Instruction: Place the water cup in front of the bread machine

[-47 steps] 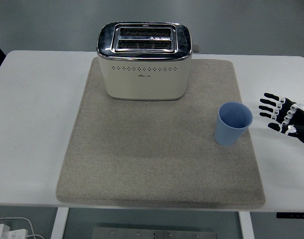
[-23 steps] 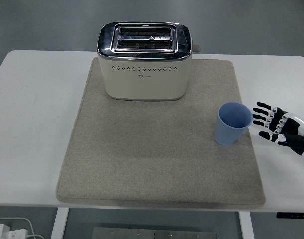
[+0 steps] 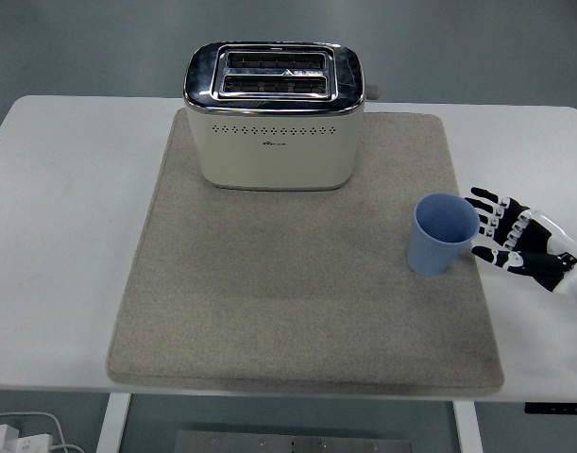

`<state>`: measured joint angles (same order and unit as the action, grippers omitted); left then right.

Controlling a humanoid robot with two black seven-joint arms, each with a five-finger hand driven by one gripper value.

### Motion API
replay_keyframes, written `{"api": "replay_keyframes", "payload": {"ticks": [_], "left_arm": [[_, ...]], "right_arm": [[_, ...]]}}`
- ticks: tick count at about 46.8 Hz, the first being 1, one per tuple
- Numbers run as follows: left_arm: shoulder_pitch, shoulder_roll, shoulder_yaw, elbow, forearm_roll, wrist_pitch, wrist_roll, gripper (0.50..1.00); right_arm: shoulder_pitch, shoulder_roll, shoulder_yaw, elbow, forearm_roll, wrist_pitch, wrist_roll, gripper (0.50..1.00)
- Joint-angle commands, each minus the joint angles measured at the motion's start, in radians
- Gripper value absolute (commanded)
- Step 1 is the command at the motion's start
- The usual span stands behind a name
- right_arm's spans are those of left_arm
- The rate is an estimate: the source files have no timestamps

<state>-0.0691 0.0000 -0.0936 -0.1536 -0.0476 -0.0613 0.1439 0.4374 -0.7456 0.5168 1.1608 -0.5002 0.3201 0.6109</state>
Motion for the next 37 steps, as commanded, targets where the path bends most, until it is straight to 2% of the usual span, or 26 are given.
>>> {"api": "replay_keyframes", "payload": {"ticks": [1, 37], "left_arm": [[0.0, 0.0, 0.0, 0.0, 0.0, 0.0, -0.001, 1.0], [0.0, 0.0, 0.0, 0.0, 0.0, 0.001, 0.0, 1.0]], "right_arm": [[0.0, 0.003, 0.0, 0.002, 0.0, -0.007, 0.0, 0.928], [-0.034, 0.042, 0.0, 0.071, -0.029, -0.09, 0.0, 0.928]]}}
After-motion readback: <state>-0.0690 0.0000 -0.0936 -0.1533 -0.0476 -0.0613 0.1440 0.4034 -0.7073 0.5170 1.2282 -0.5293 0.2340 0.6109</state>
